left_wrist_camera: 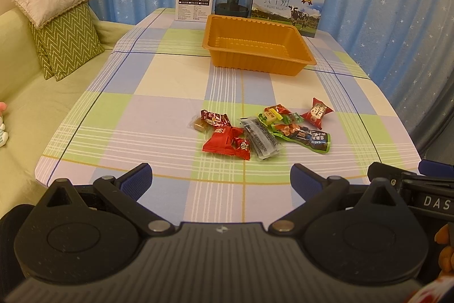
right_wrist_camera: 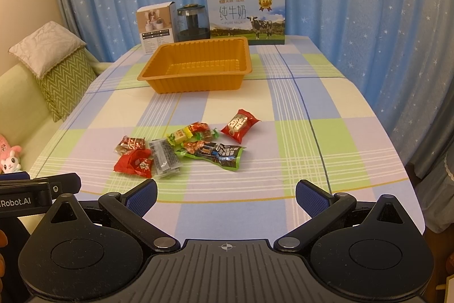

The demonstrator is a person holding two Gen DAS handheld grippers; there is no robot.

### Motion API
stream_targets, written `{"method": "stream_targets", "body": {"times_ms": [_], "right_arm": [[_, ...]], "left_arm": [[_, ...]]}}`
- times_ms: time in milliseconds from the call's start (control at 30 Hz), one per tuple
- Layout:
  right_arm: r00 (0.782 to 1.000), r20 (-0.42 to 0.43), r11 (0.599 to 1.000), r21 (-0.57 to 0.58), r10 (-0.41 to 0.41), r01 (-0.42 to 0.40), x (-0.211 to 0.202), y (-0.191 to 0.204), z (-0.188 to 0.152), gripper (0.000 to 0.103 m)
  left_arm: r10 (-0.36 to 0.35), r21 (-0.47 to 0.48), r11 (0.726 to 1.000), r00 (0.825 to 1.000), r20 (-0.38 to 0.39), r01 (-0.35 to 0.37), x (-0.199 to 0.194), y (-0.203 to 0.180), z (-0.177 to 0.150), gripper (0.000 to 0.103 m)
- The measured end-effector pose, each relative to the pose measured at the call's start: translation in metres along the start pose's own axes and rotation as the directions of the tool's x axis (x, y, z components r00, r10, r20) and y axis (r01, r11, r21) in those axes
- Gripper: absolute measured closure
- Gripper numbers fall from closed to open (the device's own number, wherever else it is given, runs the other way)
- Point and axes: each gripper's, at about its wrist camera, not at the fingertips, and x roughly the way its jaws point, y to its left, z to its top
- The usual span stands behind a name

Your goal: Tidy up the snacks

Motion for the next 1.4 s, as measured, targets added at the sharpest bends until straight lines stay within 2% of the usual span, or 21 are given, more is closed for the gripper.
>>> {"method": "stream_targets", "body": {"times_ms": [933,1400], "right_arm": [[1.0,-0.014,1.0,0.008,-0.005,0.005,0.008,-0.003,-0.005,0.0],[0.999,-0.05,1.0,0.031,0.007,-0.005,0.04,-0.008,-0.015,0.0]], "left_arm": [[-0.01,-0.012,1.0,1.0,-0.005,0.01,0.002,0.0,-0.002,0.0],[-0.016,-0.016,1.0,0.999,-0.044,0.015,0.033,0.013,-0.009,0.0]]}}
